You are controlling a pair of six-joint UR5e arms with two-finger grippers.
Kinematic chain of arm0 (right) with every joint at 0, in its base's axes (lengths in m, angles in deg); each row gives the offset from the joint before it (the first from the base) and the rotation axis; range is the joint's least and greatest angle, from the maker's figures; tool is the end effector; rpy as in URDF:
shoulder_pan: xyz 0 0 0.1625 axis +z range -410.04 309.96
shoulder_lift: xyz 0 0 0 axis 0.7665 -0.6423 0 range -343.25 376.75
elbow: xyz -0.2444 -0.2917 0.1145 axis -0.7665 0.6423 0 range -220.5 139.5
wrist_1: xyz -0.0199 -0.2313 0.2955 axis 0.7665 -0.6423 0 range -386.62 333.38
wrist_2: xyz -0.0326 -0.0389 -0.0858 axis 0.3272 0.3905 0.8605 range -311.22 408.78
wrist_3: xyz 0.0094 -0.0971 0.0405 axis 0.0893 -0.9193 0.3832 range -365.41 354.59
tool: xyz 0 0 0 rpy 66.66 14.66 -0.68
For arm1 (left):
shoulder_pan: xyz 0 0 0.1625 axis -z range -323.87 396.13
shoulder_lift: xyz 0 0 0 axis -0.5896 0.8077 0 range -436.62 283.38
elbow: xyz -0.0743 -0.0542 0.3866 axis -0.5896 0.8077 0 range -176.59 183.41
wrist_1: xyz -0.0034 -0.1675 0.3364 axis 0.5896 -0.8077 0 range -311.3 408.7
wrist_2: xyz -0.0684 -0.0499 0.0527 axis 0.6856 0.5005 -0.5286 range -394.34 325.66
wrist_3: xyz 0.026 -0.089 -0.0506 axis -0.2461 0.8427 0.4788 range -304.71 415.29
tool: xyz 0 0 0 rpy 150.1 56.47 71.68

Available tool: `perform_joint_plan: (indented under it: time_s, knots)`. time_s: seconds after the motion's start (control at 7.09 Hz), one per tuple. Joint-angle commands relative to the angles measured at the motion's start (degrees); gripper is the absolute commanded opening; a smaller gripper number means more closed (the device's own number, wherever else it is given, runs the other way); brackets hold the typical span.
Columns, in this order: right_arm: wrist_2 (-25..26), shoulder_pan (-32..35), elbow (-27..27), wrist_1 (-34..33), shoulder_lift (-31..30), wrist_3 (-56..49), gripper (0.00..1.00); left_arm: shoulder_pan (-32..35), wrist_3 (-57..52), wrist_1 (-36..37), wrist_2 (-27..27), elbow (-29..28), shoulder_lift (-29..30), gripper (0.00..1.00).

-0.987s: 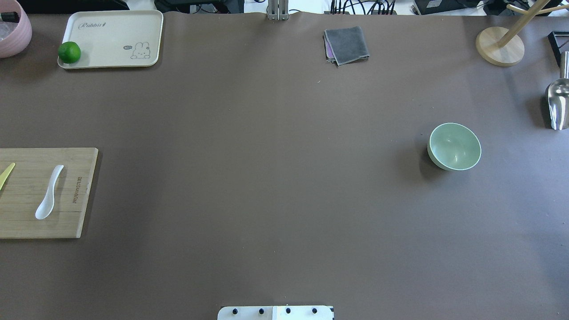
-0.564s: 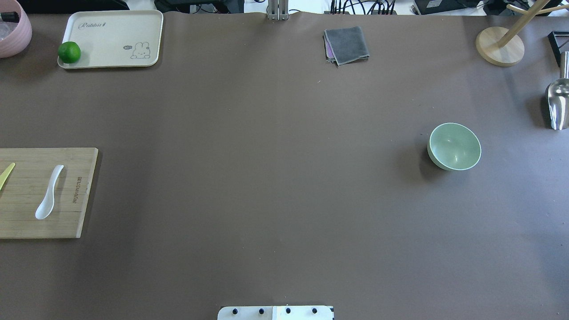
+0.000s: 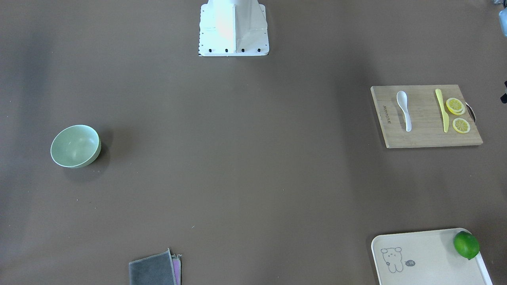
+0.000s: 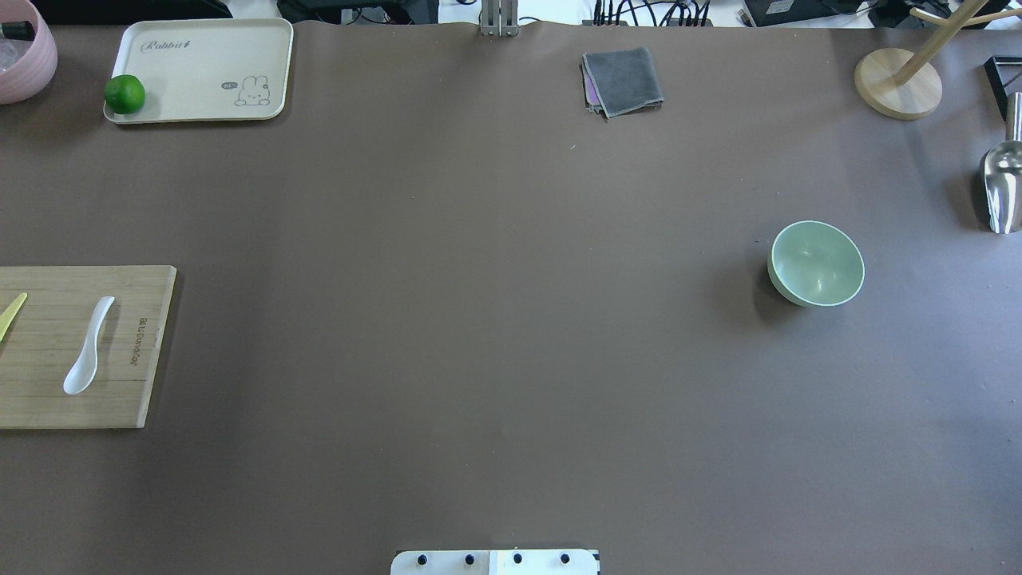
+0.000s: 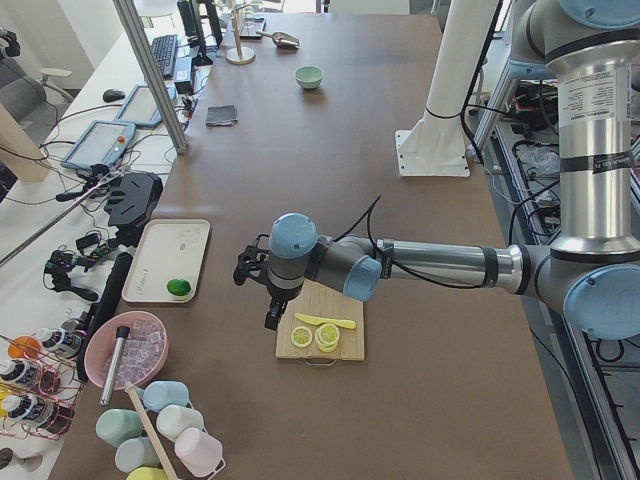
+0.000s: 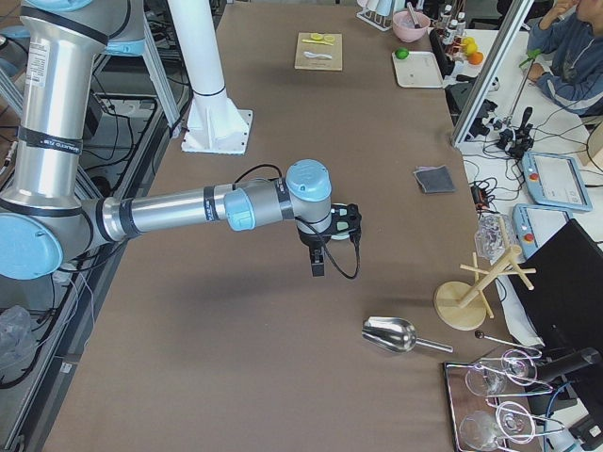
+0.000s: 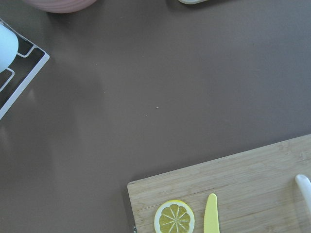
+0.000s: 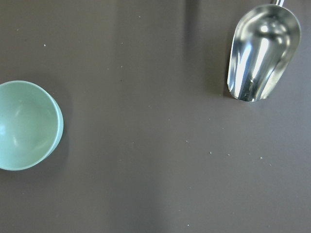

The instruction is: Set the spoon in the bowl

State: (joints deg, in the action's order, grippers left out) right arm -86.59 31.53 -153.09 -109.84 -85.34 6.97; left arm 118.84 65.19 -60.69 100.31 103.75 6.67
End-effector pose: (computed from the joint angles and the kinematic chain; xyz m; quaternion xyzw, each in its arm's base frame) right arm 0.0019 -0.3839 0.5282 0.0674 -0.4001 -0.0265 0.9136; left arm -0.0045 -0.4294 0.5651 0.1269 0.3956 0.0552 0.9079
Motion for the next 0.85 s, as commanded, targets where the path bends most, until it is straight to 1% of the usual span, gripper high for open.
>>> perform_joint_plan:
  time_s: [0.0,0.14,0.28,0.42,0.56,0.71]
  knots:
    - [0.0,-6.7,0.3,4.4,1.4,10.0,1.0,-9.9,17.9,0.1,0.2,6.0,2.1,0.93]
    - [3.2,-12.0,0.3,7.6,3.2,20.0,1.0,-13.1,22.0,0.1,-0.2,6.1,4.7,0.92]
    - [7.4,-17.9,1.5,8.6,5.3,24.8,0.96,-16.8,25.1,0.1,-3.2,6.0,6.3,0.92]
    - [7.5,-20.6,5.8,10.2,8.2,25.5,0.87,-18.6,25.8,0.1,-5.3,6.1,6.6,0.92]
    - [7.6,-21.7,9.5,11.8,10.7,25.6,0.85,-18.8,25.8,0.1,-5.2,5.9,6.9,0.93]
    - [7.9,-23.2,12.5,12.1,13.2,27.7,0.85,-20.5,25.9,0.2,-5.6,5.6,7.9,0.94]
